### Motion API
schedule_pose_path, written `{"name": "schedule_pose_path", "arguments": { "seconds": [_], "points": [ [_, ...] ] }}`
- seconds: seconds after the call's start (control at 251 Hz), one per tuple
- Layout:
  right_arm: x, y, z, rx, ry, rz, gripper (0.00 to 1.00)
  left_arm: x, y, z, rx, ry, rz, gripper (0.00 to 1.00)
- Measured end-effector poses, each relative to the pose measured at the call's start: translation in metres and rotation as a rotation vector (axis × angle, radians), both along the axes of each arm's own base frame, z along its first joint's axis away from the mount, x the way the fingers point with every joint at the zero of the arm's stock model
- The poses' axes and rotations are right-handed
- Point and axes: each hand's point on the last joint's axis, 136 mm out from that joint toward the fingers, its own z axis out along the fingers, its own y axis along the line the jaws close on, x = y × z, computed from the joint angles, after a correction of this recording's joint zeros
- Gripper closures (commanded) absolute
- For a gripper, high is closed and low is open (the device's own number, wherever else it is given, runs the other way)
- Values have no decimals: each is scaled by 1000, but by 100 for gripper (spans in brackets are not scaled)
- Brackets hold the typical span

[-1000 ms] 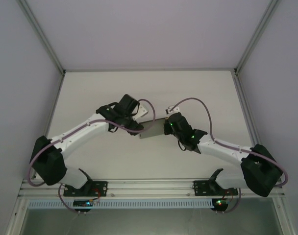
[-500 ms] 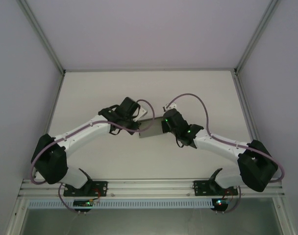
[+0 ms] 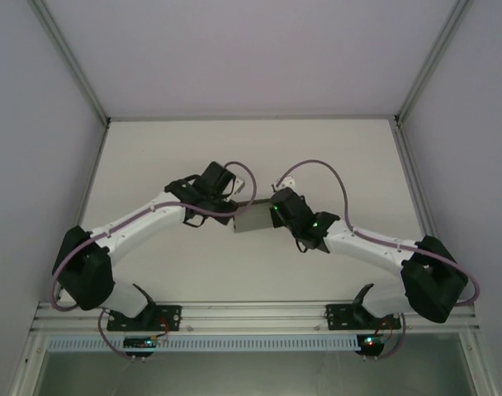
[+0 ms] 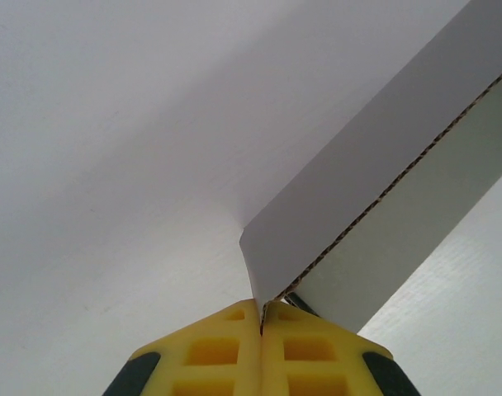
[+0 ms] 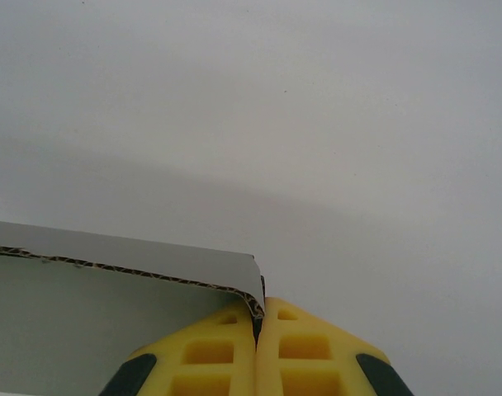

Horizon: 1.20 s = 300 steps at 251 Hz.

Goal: Assemble paper box

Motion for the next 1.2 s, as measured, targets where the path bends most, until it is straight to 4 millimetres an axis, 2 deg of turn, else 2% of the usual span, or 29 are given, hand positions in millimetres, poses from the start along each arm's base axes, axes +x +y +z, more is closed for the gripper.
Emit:
{"name": "schedule_pose_path", "arguments": {
  "seconds": [0.204, 0.451, 0.798, 1.022, 1.197],
  "points": [
    [-3, 2, 0, -32, -17, 6, 100, 5, -4, 15, -137, 158, 111, 100],
    [-5, 3, -2, -75, -42, -7, 100, 5, -5, 10, -234, 323, 220, 100],
    [-3, 3, -4, -102, -66, -28, 100, 5, -8, 13, -402, 522, 285, 100],
    [-3, 3, -3, -115, -79, -31, 100, 4, -7, 5, -362, 516, 289, 100],
    [-4, 2, -5, -130, -79, -34, 100, -6, -11, -13, -266, 481, 276, 100]
  ]
}}
